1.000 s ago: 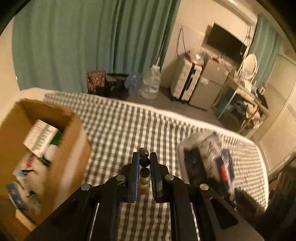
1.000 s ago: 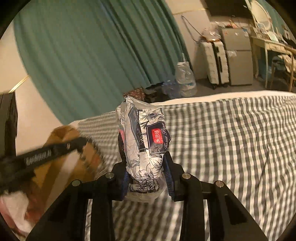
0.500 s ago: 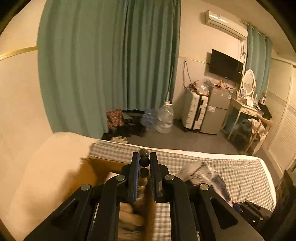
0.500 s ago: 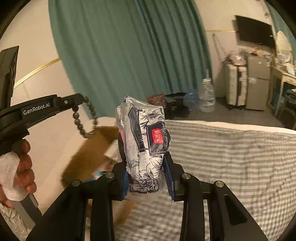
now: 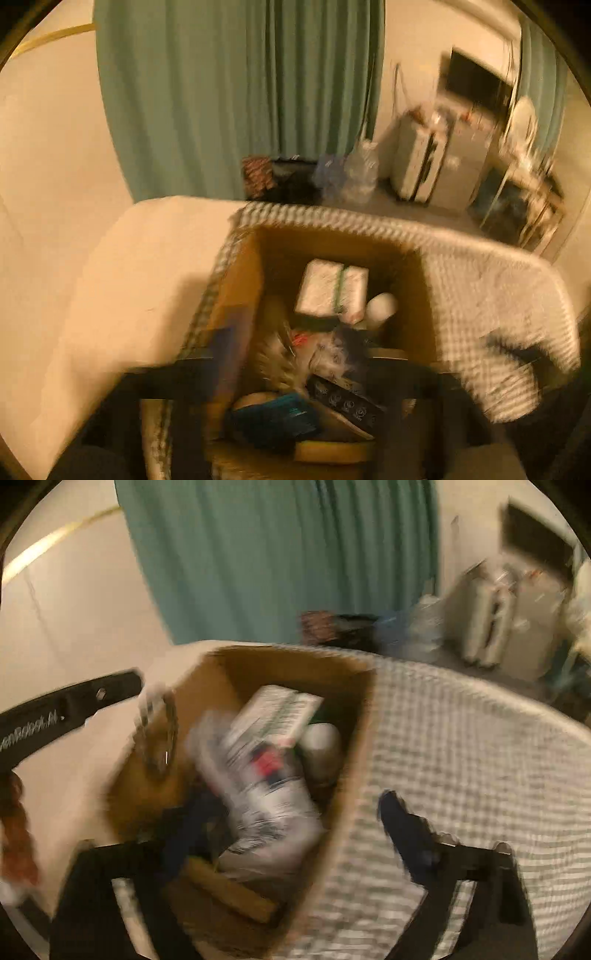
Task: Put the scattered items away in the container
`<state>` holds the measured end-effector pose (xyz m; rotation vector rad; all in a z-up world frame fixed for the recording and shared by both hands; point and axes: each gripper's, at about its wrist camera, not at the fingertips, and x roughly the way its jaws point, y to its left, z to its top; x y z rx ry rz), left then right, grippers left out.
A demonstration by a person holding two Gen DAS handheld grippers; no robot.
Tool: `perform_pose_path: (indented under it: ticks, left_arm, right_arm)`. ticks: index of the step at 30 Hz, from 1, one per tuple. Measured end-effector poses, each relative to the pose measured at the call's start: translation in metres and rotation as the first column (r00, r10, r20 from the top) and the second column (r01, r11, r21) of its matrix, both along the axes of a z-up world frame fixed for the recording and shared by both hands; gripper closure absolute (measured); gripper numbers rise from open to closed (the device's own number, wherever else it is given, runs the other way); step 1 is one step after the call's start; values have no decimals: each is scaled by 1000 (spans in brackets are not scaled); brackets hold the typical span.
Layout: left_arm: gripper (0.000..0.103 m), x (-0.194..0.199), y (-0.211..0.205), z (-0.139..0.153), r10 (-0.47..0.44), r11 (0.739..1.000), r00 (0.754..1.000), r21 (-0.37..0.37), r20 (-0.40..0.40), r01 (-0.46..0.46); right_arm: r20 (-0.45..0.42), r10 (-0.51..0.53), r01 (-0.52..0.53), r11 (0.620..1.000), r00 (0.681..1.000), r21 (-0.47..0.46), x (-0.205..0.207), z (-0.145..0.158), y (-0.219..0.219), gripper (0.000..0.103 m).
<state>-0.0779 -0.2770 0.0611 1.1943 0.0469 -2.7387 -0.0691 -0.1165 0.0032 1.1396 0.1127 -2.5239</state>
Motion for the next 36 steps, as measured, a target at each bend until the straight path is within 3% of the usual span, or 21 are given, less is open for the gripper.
perform_pose_path:
  ticks: [1,6,11,15,19,20,22,24,27,31,36]
  left_arm:
    - [3,3,-1,-1,8,999,1000,-32,-12,-8]
    - [3,23,-2,6,-14,997,997,-82,-78,8]
    - [1,43,15,51,-58,998,983,-49,-172,50]
    - [0,74,46,90,-105,994,954,-58,-280,93]
    - [0,95,79,89,-154,988,938,-43,-310,148]
    - [0,100,84,80,-150,989,939,-32,-311,147]
    - [0,111,95,51,-150,988,942,-8,-299,155]
    - [0,117,106,21,-169,986,952,-43,-254,164]
    - [0,123,116,-15,-124,990,970,-88,-210,108]
    - [0,120,113,-22,-133,991,974,-57,-185,124]
    - [0,123,109,-22,-140,990,970,-44,-201,134]
  right_arm:
    - [-46,-20,22,999,999,47,5,5,5,7]
    - [-150,-93,118,978,984,171,14,25,47,6]
    - [-182,-219,231,972,958,45,40,65,97,4]
    - [-238,-306,300,952,922,-62,73,106,133,0]
    - [-322,-348,331,938,880,-107,107,129,154,0]
    - [-316,-353,337,936,880,-105,112,127,156,0]
    - [-268,-306,290,952,914,-96,119,108,155,0]
    - [-220,-284,274,959,933,-78,128,78,152,0]
    - [-187,-304,306,952,934,-23,146,29,149,1]
    - [-71,-258,258,966,964,1,141,-6,140,1]
    - [-127,-284,286,958,950,-5,135,6,133,1]
